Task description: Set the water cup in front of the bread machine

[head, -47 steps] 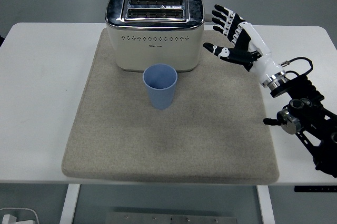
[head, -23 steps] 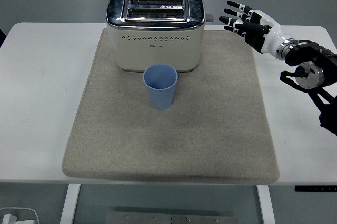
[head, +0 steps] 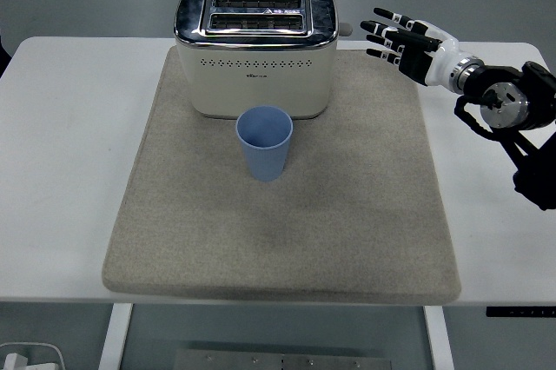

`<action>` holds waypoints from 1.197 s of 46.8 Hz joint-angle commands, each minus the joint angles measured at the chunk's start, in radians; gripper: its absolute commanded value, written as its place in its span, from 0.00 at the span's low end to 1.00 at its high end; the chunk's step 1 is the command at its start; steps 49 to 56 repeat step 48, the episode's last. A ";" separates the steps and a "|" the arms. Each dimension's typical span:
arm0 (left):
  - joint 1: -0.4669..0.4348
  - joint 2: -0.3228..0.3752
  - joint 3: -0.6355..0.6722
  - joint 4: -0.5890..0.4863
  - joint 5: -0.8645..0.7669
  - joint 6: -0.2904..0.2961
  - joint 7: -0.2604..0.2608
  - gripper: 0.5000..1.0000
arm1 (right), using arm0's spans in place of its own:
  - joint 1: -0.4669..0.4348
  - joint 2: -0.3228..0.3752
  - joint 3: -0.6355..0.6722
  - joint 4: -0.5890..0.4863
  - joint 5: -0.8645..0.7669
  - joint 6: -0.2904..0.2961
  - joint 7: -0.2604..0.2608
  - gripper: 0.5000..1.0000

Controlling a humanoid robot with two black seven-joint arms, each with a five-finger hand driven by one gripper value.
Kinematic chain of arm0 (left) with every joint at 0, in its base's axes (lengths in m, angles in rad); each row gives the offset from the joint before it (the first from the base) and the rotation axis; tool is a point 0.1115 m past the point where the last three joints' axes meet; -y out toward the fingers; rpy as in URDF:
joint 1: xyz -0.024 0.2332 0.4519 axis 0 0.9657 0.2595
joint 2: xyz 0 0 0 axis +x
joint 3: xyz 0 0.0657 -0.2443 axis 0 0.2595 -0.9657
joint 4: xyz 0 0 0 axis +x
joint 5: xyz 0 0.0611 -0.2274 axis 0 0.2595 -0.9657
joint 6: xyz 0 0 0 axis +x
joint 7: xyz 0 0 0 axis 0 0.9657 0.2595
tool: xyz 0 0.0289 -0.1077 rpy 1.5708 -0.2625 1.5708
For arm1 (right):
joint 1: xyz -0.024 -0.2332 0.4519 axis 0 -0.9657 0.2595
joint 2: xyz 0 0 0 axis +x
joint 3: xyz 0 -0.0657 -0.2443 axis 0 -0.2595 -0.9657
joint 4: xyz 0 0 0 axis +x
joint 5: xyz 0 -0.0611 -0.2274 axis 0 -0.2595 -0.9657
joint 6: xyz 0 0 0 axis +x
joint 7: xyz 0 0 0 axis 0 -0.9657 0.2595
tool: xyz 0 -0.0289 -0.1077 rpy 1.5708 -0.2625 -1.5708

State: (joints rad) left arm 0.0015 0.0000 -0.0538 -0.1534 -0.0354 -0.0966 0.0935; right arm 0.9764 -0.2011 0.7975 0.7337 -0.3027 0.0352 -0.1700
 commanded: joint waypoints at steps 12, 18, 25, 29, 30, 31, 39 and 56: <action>0.000 0.000 0.000 0.000 0.000 0.000 0.000 1.00 | 0.004 0.072 0.006 -0.011 0.004 -0.153 0.115 0.85; 0.000 0.000 -0.001 0.000 0.000 0.000 0.000 1.00 | 0.004 0.074 0.009 -0.011 0.004 -0.170 0.141 0.85; 0.000 0.000 0.000 0.000 0.000 0.000 0.000 1.00 | 0.002 0.098 0.015 -0.011 0.004 -0.173 0.231 0.85; 0.000 0.000 0.000 0.000 0.000 0.000 0.000 1.00 | -0.002 0.111 0.055 -0.026 0.004 -0.178 0.280 0.85; 0.000 0.000 0.000 0.000 0.000 0.000 0.000 1.00 | -0.002 0.112 0.066 -0.036 0.004 -0.178 0.288 0.85; 0.000 0.000 0.000 0.000 0.000 0.000 0.000 1.00 | -0.002 0.117 0.074 -0.043 0.004 -0.178 0.296 0.85; 0.000 0.000 0.000 0.000 0.000 0.000 0.000 1.00 | 0.001 0.147 0.081 -0.079 0.004 -0.176 0.305 0.85; 0.000 0.000 0.000 0.000 0.000 0.000 0.000 1.00 | 0.002 0.158 0.086 -0.080 0.004 -0.178 0.311 0.85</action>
